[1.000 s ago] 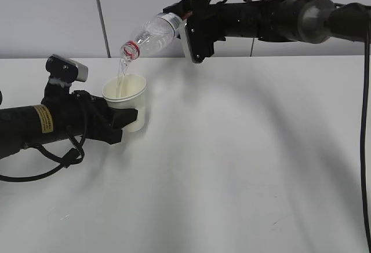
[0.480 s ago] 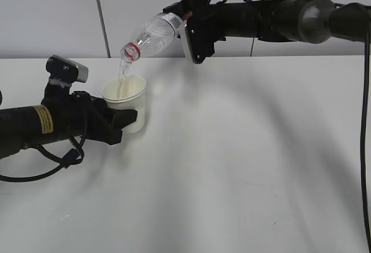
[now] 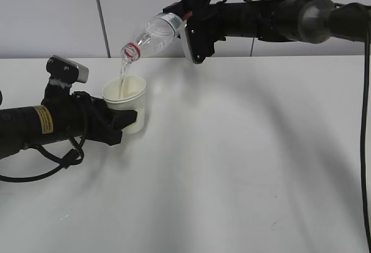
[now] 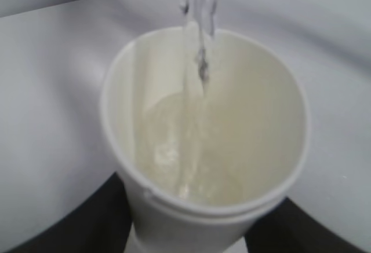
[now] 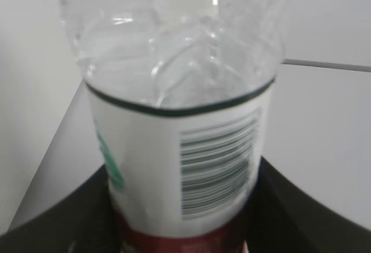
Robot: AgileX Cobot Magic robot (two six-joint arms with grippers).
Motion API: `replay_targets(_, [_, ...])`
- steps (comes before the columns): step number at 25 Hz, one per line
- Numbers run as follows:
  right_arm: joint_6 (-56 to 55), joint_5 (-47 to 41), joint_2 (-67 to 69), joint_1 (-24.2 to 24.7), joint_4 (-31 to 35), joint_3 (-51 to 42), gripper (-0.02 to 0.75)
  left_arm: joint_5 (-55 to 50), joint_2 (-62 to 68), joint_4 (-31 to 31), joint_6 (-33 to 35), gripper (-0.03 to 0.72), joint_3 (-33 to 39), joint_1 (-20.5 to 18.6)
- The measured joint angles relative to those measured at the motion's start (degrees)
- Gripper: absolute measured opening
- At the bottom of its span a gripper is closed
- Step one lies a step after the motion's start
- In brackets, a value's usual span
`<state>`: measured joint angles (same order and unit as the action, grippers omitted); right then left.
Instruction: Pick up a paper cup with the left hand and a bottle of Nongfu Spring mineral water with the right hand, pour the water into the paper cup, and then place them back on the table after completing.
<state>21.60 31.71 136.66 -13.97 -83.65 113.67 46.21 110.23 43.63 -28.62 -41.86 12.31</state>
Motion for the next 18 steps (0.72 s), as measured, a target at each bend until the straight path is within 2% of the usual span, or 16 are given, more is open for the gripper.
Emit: replay_targets(18, [1.1, 0.0, 0.0, 0.0, 0.2, 0.0, 0.391, 0.0, 0.0, 0.1, 0.0, 0.356, 0.0, 0.0])
